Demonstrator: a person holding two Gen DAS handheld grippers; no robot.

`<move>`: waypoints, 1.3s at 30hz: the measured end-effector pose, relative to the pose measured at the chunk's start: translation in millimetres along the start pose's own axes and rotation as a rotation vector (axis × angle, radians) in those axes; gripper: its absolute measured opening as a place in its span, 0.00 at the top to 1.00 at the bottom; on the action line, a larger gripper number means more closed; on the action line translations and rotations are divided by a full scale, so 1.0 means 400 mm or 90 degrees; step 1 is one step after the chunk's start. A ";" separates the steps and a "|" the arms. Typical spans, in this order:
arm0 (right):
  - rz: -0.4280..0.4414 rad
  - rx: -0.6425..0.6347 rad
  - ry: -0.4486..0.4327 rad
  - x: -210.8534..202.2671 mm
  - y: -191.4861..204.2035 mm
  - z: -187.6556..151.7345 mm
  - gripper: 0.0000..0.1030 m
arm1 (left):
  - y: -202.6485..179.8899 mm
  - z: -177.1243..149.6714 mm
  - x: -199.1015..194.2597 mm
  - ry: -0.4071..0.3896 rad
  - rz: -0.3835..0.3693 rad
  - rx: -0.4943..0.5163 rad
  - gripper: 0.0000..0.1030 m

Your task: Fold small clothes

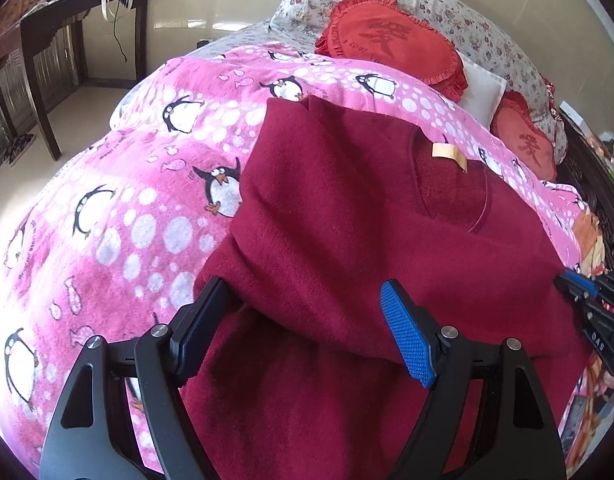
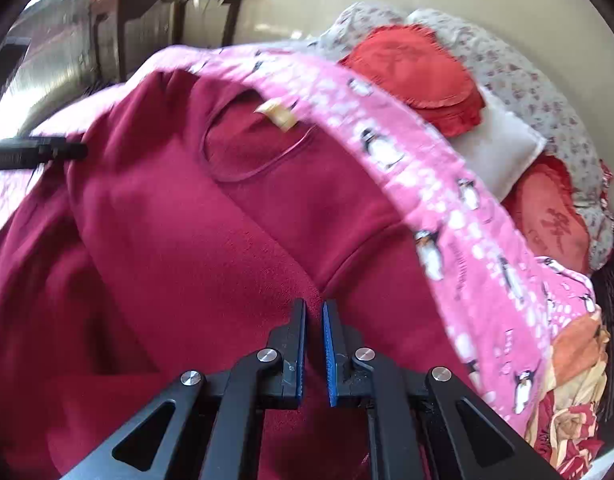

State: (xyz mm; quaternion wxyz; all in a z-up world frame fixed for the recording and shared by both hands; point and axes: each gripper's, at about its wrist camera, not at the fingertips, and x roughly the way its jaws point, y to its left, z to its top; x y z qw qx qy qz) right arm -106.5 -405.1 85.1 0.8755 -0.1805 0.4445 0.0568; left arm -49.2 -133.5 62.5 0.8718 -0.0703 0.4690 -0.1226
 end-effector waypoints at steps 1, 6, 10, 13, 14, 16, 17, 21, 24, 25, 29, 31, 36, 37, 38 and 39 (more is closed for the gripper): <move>-0.014 0.014 -0.002 0.010 -0.009 0.005 0.93 | -0.006 -0.002 0.006 0.002 0.000 0.003 0.23; 0.019 0.117 0.056 0.094 -0.049 -0.020 0.91 | -0.032 -0.017 0.029 0.017 0.019 0.037 0.23; 0.024 0.192 0.016 0.008 -0.090 -0.047 0.91 | -0.020 -0.018 0.037 0.014 0.019 0.035 0.23; 0.057 0.249 0.006 -0.032 -0.093 -0.092 0.90 | -0.029 -0.024 0.073 0.039 0.038 0.050 0.23; 0.065 0.263 0.040 -0.008 -0.086 -0.114 0.90 | -0.036 -0.028 0.077 0.034 0.049 0.059 0.23; 0.062 0.270 0.082 0.045 -0.073 -0.146 0.90 | -0.050 -0.035 0.071 0.027 0.062 0.072 0.23; 0.064 0.281 0.077 0.052 -0.072 -0.156 0.90 | -0.056 -0.037 0.065 0.028 0.061 0.077 0.23; 0.090 0.360 0.041 -0.011 -0.097 -0.164 0.87 | -0.053 -0.042 0.026 0.037 0.034 0.074 0.23; 0.096 0.394 0.002 -0.087 -0.099 -0.197 0.57 | -0.046 -0.044 -0.011 0.036 -0.003 0.051 0.23; 0.086 0.398 0.000 -0.106 -0.095 -0.213 0.51 | -0.050 -0.048 -0.021 0.035 -0.011 0.050 0.23; 0.092 0.459 0.012 -0.159 -0.099 -0.305 0.49 | -0.075 -0.072 -0.047 0.034 -0.029 0.064 0.23; 0.138 0.519 0.023 -0.157 -0.094 -0.354 0.49 | -0.085 -0.085 -0.049 0.042 -0.034 0.066 0.23; 0.251 0.610 0.018 -0.118 -0.066 -0.403 0.49 | -0.107 -0.102 -0.044 0.069 -0.048 0.048 0.23; 0.268 0.607 0.001 -0.113 -0.051 -0.396 0.49 | -0.113 -0.107 -0.049 0.069 -0.049 0.050 0.23; 0.279 0.600 -0.013 -0.104 -0.039 -0.387 0.49 | -0.115 -0.110 -0.053 0.068 -0.047 0.054 0.23; 0.286 0.592 -0.018 -0.092 -0.025 -0.380 0.57 | -0.120 -0.113 -0.058 0.067 -0.044 0.060 0.23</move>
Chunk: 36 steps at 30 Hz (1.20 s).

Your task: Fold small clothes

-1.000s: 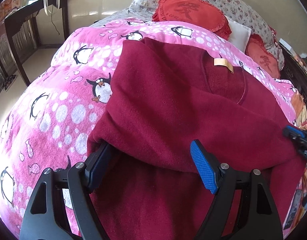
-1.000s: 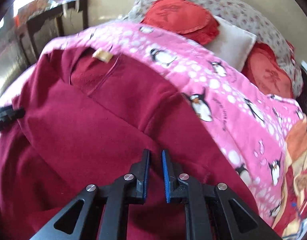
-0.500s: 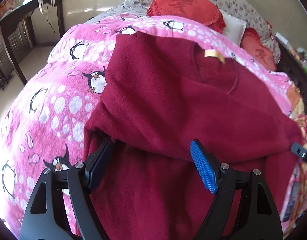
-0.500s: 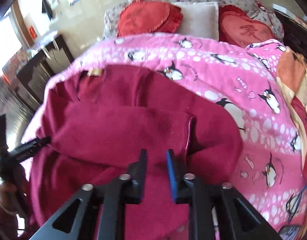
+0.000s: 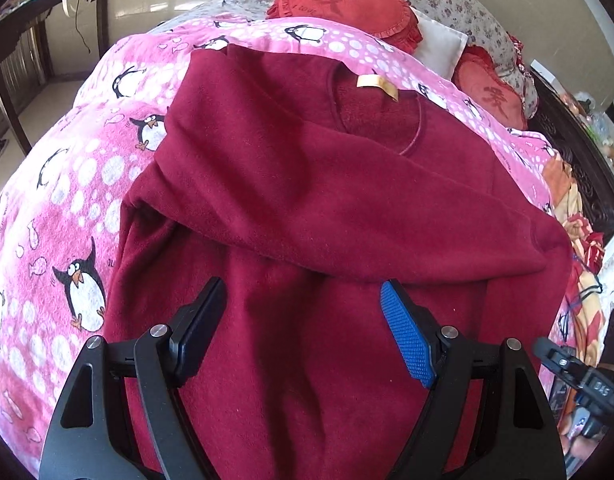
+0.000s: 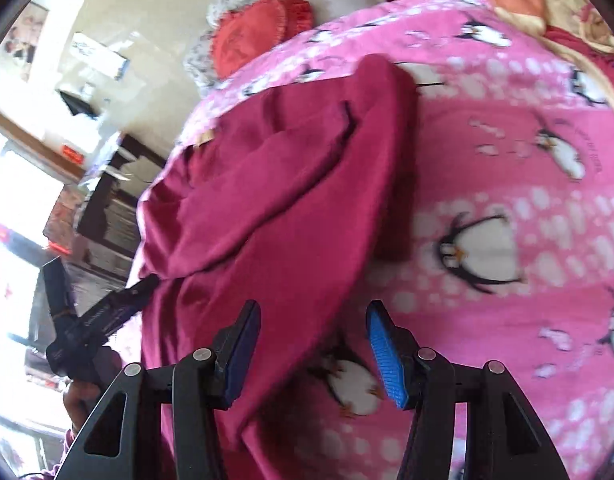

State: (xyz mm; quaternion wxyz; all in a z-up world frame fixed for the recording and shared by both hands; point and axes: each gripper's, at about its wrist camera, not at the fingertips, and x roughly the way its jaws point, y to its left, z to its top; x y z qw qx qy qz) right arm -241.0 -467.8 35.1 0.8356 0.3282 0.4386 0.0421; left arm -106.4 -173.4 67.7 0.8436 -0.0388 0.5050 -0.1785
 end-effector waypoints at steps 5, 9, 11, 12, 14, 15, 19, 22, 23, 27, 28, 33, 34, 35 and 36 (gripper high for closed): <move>0.003 -0.026 -0.017 -0.002 0.015 -0.005 0.95 | 0.004 -0.006 -0.024 -0.012 0.011 0.012 0.23; 0.001 -0.021 -0.094 -0.122 -0.008 0.030 0.96 | 0.037 -0.003 -0.029 -0.018 0.018 -0.018 0.23; -0.014 -0.027 -0.134 -0.190 -0.018 0.052 0.99 | 0.056 -0.001 -0.027 -0.017 0.014 -0.044 0.23; -0.016 -0.029 -0.143 -0.215 -0.023 0.064 0.99 | 0.062 -0.001 -0.026 -0.017 0.011 -0.055 0.23; -0.016 -0.026 -0.130 -0.235 -0.030 0.077 0.99 | 0.069 0.001 -0.024 -0.014 0.003 -0.069 0.23; -0.015 -0.028 -0.104 -0.227 -0.028 0.077 0.99 | 0.069 0.001 -0.025 -0.013 0.000 -0.069 0.23; -0.008 -0.017 -0.038 -0.151 -0.022 0.032 0.91 | 0.061 -0.006 -0.026 -0.012 0.001 -0.052 0.23; 0.010 0.032 -0.012 -0.080 -0.035 -0.011 0.63 | 0.055 -0.010 -0.020 -0.001 0.001 -0.045 0.23; 0.026 0.047 -0.005 -0.058 -0.037 -0.023 0.61 | 0.054 -0.010 -0.020 0.000 0.001 -0.042 0.23; 0.061 0.037 0.012 0.018 0.002 -0.047 0.61 | 0.047 -0.011 -0.024 -0.007 0.008 -0.035 0.23; 0.059 0.022 0.016 0.034 0.016 -0.048 0.61 | 0.046 -0.011 -0.024 -0.006 0.006 -0.034 0.23; 0.065 -0.024 -0.027 -0.003 0.051 -0.021 0.96 | 0.044 -0.013 -0.024 -0.004 0.002 -0.030 0.23; 0.064 -0.034 -0.049 -0.038 0.056 -0.007 0.96 | 0.048 -0.013 -0.023 -0.005 0.003 -0.030 0.23; 0.060 -0.042 -0.069 -0.070 0.060 0.006 0.96 | 0.051 -0.011 -0.023 -0.005 0.004 -0.032 0.23; 0.062 -0.047 -0.085 -0.101 0.063 0.018 0.96 | 0.056 -0.010 -0.023 -0.005 0.003 -0.035 0.23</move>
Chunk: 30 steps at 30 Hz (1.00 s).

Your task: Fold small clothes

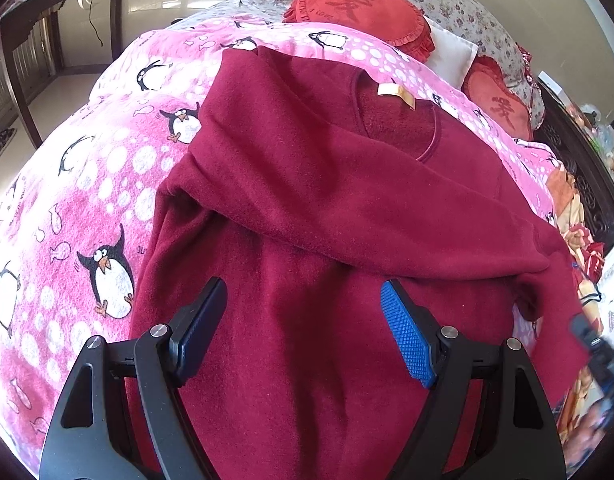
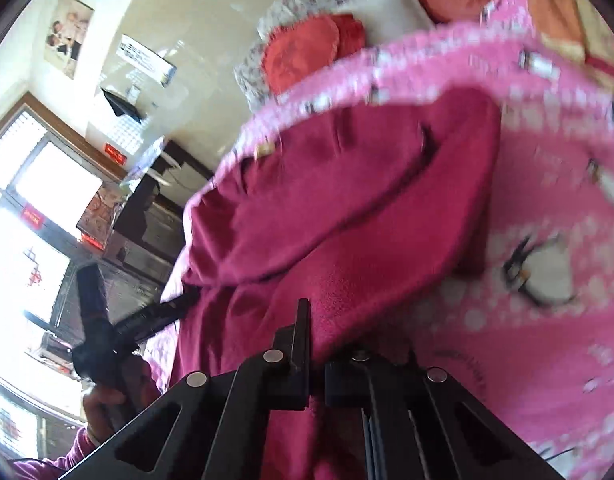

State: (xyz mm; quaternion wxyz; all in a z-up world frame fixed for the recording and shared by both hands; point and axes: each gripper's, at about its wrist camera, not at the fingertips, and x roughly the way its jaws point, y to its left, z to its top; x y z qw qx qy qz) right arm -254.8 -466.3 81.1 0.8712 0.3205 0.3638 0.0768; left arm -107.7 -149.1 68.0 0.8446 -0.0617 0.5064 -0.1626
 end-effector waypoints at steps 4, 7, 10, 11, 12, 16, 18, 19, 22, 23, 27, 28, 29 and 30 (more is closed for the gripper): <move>0.020 -0.041 -0.034 -0.116 0.039 0.093 0.96 | 0.017 0.009 -0.002 -0.002 -0.012 -0.024 0.23; -0.004 -0.119 0.011 -0.113 0.119 0.157 0.96 | 0.030 0.018 -0.020 -0.013 -0.020 -0.033 0.23; -0.023 -0.195 0.074 -0.036 0.204 0.195 0.96 | 0.044 0.026 -0.045 -0.031 -0.018 -0.037 0.23; -0.024 -0.220 0.115 0.007 0.229 0.198 0.96 | 0.050 0.028 -0.056 -0.038 -0.016 -0.038 0.23; -0.036 -0.242 0.146 0.059 0.252 0.202 0.96 | 0.055 0.030 -0.066 -0.044 -0.013 -0.038 0.23; -0.005 -0.196 0.267 0.328 0.286 0.198 0.94 | 0.070 0.038 -0.089 -0.052 0.001 -0.037 0.23; 0.027 -0.156 0.307 0.426 0.281 0.192 0.89 | 0.074 0.038 -0.093 -0.048 0.005 -0.035 0.23; 0.023 -0.148 0.314 0.466 0.286 0.189 0.88 | 0.076 0.038 -0.095 -0.047 0.006 -0.033 0.23; 0.054 -0.150 0.288 0.464 0.305 0.197 0.82 | 0.079 0.032 -0.102 -0.049 -0.005 -0.020 0.23; 0.076 -0.145 0.280 0.444 0.318 0.204 0.73 | 0.078 0.028 -0.103 -0.050 -0.015 -0.016 0.23; 0.119 -0.129 0.230 0.351 0.298 0.217 0.44 | 0.065 0.016 -0.098 -0.036 -0.095 -0.012 0.23; 0.115 -0.123 0.225 0.335 0.286 0.214 0.44 | 0.059 0.011 -0.097 -0.035 -0.110 -0.008 0.23; 0.107 -0.117 0.226 0.324 0.273 0.211 0.44 | 0.052 0.005 -0.096 -0.035 -0.121 0.002 0.23; 0.097 -0.114 0.226 0.316 0.261 0.207 0.44 | 0.045 -0.001 -0.093 -0.036 -0.122 0.013 0.23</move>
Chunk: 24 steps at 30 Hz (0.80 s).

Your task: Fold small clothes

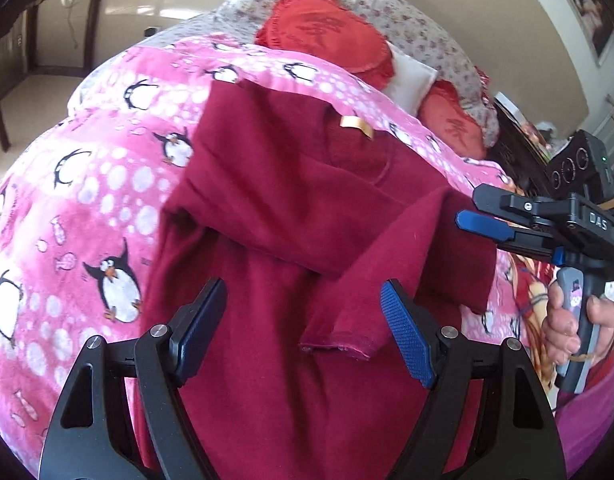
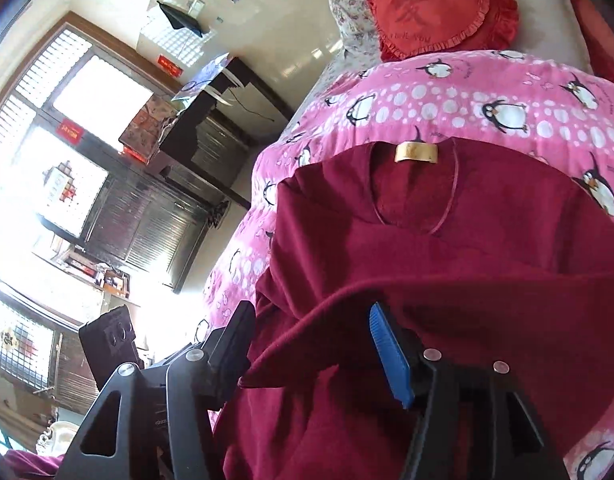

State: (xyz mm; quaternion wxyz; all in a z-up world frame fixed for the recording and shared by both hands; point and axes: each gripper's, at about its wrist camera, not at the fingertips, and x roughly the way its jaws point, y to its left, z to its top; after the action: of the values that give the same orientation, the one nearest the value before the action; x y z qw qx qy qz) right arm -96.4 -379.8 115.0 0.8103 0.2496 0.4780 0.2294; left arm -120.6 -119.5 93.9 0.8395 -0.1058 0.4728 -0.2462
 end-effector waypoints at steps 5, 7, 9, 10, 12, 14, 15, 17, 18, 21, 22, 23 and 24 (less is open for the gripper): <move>-0.036 0.008 -0.022 -0.007 -0.054 -0.025 0.44 | -0.028 -0.018 0.010 0.013 -0.014 0.038 0.23; -0.044 0.017 -0.028 0.011 -0.071 -0.016 0.44 | -0.036 -0.024 -0.010 0.004 -0.031 0.053 0.23; -0.059 0.007 -0.033 0.033 -0.070 -0.003 0.44 | -0.037 -0.034 -0.041 -0.020 -0.040 0.069 0.22; -0.073 -0.004 -0.037 0.048 -0.064 0.006 0.44 | -0.036 -0.040 -0.052 -0.027 -0.046 0.072 0.21; -0.099 -0.024 -0.045 0.080 -0.054 0.025 0.44 | -0.031 -0.050 -0.058 -0.022 -0.049 0.076 0.21; -0.115 -0.036 -0.047 0.125 -0.052 0.052 0.44 | -0.031 -0.052 -0.044 -0.009 -0.038 0.085 0.20; -0.102 -0.034 -0.042 0.151 -0.054 0.067 0.44 | -0.032 -0.050 -0.034 -0.003 -0.028 0.087 0.20; -0.074 -0.019 -0.028 0.191 -0.062 0.088 0.44 | -0.034 -0.041 -0.020 -0.005 -0.028 0.085 0.20; -0.075 -0.010 -0.018 0.206 -0.065 0.095 0.44 | -0.035 -0.035 -0.016 -0.011 -0.026 0.085 0.20; -0.043 0.006 -0.016 0.190 -0.063 0.091 0.44 | -0.055 -0.013 0.000 -0.037 -0.012 0.115 0.20; -0.025 0.012 -0.024 0.170 -0.062 0.084 0.44 | -0.061 -0.005 0.011 -0.044 -0.002 0.132 0.20; -0.018 0.016 -0.028 0.152 -0.062 0.078 0.44 | -0.071 0.003 0.026 -0.048 0.008 0.152 0.20; -0.018 0.019 -0.031 0.136 -0.063 0.071 0.44 | -0.079 0.012 0.042 -0.049 0.014 0.170 0.20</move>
State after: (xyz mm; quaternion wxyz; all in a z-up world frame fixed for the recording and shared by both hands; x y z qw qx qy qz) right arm -44.1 -371.2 75.2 0.8209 0.2605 0.4650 0.2048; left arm -119.2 -155.5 96.9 0.8660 0.0025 0.4047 -0.2936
